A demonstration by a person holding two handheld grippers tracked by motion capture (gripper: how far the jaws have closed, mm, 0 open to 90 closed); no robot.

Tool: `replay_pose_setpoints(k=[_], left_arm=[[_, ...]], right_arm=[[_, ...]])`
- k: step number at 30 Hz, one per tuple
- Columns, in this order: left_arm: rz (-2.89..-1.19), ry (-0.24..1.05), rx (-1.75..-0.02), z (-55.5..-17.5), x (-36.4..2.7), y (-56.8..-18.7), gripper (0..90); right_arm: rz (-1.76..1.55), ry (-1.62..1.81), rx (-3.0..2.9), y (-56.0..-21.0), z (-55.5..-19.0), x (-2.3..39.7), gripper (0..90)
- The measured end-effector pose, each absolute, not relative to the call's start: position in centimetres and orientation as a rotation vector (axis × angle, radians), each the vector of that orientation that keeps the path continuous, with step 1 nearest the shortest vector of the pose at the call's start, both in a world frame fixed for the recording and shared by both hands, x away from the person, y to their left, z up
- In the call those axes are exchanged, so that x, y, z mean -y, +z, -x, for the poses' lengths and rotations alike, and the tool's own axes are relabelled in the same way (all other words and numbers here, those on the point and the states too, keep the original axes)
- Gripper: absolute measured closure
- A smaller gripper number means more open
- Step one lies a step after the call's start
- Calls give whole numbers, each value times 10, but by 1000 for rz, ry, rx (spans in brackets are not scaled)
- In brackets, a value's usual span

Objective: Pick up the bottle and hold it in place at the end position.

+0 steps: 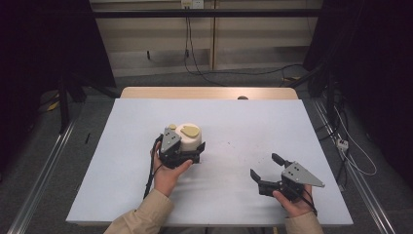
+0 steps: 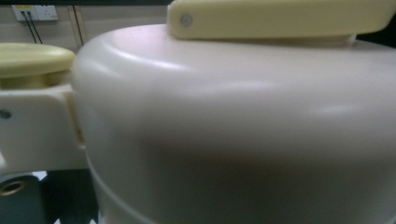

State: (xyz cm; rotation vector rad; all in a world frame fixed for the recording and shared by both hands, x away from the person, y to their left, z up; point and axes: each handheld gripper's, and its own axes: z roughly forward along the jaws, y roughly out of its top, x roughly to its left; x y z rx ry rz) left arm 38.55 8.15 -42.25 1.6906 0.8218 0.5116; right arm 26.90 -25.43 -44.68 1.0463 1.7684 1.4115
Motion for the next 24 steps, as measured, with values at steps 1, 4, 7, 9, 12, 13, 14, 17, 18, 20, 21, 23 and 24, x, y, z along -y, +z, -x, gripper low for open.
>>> replay_pose_setpoints(k=[1,4,7,9,12,13,14,17,18,20,21,23,24], left_arm=[[-1692,516,-818,-386,-82,-421,53],[-1687,519,-817,-387,-82,-420,52],[-1685,510,-826,-390,-82,-421,53],[-1681,516,-826,-391,-81,-421,53],[-1683,523,-819,-394,-80,-420,53],[-1685,526,-820,-394,-80,-420,53],[-1682,526,-823,-395,-80,-420,53],[-1694,533,-823,-396,-81,-421,53],[-1702,534,-819,-397,-81,-421,53],[-1695,533,-828,-398,-80,-422,53],[-1696,534,-828,-398,-80,-421,53],[-1691,541,-825,-400,-79,-420,53],[-1696,546,-821,-401,-78,-419,53]], right_arm=[[-1046,1412,-1770,-447,-269,254,71],[-1046,1415,-1768,-447,-270,253,71],[-1046,1416,-1767,-447,-270,253,71],[-1048,1414,-1766,-447,-270,253,71],[-1051,1421,-1762,-446,-270,253,71],[-1051,1419,-1764,-446,-270,253,71],[-1050,1419,-1764,-447,-271,252,71],[-1051,1421,-1762,-447,-271,252,71],[-1050,1422,-1762,-447,-271,252,71],[-1052,1423,-1763,-447,-272,252,70],[-1054,1427,-1763,-447,-272,252,69],[-1050,1426,-1764,-447,-272,252,69],[-1050,1426,-1764,-447,-272,252,69]])
